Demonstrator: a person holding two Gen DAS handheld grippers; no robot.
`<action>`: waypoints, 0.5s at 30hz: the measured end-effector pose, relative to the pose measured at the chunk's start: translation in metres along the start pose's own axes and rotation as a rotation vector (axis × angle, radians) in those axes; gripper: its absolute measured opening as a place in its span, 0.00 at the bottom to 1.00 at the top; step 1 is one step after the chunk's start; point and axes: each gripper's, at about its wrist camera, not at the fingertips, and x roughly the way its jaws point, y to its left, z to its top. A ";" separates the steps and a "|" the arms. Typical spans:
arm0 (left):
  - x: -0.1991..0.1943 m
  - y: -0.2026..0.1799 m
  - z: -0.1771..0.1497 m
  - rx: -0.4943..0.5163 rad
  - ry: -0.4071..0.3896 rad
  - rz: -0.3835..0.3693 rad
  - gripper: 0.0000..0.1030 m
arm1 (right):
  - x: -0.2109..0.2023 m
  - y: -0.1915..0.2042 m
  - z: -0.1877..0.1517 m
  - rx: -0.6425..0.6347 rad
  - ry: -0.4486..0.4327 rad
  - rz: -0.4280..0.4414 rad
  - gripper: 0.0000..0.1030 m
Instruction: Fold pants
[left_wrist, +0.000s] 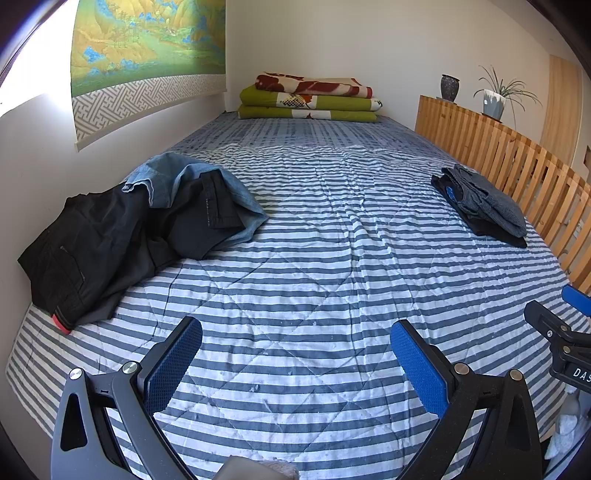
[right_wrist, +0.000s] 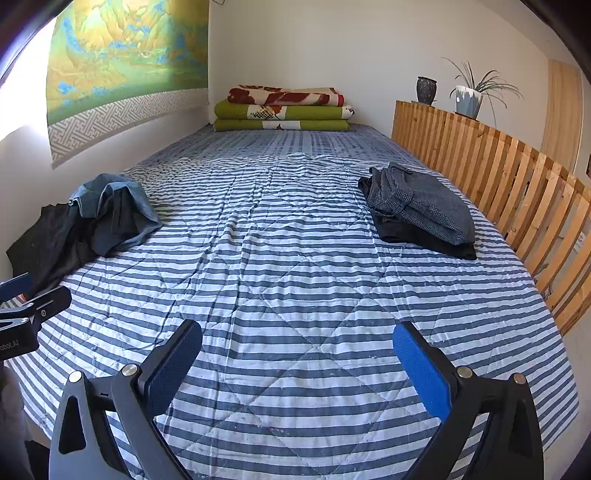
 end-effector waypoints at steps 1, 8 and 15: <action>0.000 0.000 0.000 0.000 0.001 0.001 1.00 | 0.000 0.000 0.000 0.000 0.000 -0.001 0.99; 0.001 0.000 -0.001 0.002 0.003 0.000 1.00 | 0.000 0.000 -0.001 0.000 0.001 -0.001 0.99; 0.001 0.000 -0.001 0.002 0.004 0.000 1.00 | 0.002 0.000 0.000 -0.001 0.004 0.000 0.99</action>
